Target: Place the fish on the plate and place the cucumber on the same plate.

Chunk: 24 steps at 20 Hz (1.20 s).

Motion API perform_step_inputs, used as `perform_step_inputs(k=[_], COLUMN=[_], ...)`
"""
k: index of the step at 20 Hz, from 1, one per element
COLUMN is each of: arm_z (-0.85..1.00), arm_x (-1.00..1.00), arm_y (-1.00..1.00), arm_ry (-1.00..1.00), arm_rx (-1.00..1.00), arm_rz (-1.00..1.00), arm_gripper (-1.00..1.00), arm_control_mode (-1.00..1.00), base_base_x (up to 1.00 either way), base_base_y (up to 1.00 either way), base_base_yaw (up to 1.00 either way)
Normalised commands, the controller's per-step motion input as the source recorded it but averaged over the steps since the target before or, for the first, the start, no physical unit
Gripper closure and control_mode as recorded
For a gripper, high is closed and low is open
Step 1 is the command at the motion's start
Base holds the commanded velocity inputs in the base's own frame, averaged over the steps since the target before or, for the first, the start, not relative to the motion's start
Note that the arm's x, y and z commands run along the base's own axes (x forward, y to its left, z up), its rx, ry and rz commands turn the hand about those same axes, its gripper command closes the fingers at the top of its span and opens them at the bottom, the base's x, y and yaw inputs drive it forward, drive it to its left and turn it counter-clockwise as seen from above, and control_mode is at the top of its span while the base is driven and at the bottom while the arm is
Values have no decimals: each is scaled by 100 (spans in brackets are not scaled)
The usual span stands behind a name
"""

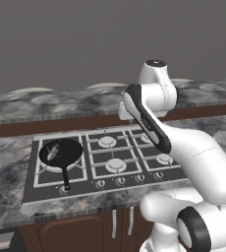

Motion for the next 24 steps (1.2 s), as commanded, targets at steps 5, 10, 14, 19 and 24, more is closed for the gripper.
perform_step_inputs(k=[5,10,14,19,24], arm_z=[-15,-6,-7,-13,-22], arm_x=[28,27,10,7,8], arm_y=[73,73,68,64,57], arm_ry=[0,1,2,1,1], arm_rx=[0,0,0,0,3], arm_rz=[-2,-4,-1,0,0], arm_gripper=[-100,-100,-100,-100,-100], arm_control_mode=[-100,-100,-100,-100,-100], base_base_x=[0,0,0,0,0], base_base_y=[0,0,0,0,0], base_base_yaw=[0,0,0,0,0])
